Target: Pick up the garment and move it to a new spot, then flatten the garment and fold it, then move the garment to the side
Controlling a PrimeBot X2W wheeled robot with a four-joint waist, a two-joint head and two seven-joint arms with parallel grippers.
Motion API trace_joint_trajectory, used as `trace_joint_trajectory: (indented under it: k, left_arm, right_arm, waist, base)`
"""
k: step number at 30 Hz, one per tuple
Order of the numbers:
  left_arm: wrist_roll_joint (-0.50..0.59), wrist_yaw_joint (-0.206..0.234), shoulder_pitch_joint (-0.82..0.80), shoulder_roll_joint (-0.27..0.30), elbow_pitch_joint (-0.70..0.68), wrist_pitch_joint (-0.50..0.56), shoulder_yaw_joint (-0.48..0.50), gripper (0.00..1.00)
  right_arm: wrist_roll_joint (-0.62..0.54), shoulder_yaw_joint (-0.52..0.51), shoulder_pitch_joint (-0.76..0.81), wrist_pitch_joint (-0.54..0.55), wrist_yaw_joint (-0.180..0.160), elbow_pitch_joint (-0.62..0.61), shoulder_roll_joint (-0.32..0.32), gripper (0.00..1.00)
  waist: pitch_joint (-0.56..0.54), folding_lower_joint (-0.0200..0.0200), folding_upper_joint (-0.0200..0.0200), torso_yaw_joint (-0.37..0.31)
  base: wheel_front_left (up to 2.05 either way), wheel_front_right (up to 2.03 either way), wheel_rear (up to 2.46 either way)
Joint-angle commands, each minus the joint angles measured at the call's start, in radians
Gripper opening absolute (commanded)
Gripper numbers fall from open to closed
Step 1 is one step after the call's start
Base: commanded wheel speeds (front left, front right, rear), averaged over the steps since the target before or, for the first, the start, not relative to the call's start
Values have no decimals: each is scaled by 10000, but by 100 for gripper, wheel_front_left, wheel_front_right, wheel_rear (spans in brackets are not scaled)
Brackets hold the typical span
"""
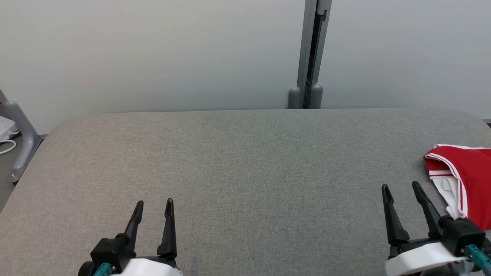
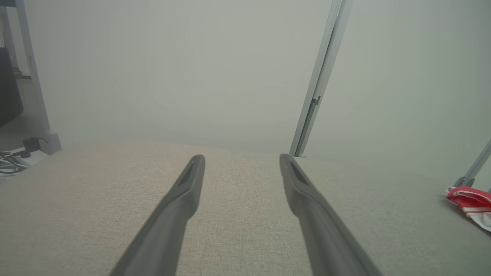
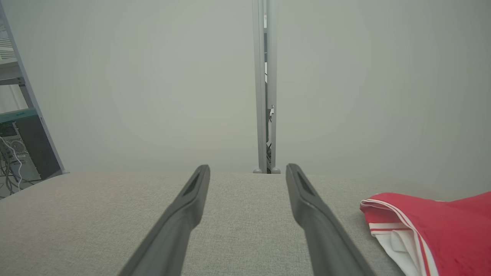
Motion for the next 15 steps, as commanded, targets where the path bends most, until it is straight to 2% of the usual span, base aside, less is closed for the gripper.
trace_joint_trajectory:
  k: [1,7,15]
  left_arm:
    - [-189,-153,-99,43,147,6,-42,100]
    - [4,-338,-220,47,196,6,-15,100]
    - [-248,-503,-52,43,-111,6,270,100]
  right_arm:
    - [56,9,-73,-33,-3,25,-19,100]
    - [96,10,-94,-33,-2,59,-20,100]
    - [148,20,-113,-33,-3,74,-19,100]
  waist:
    - [-1,0,-1,-6]
    - [11,0,-1,-16]
    - [27,0,-1,-24]
  base:
    - [0,0,0]
    - [0,0,0]
    - [0,0,0]
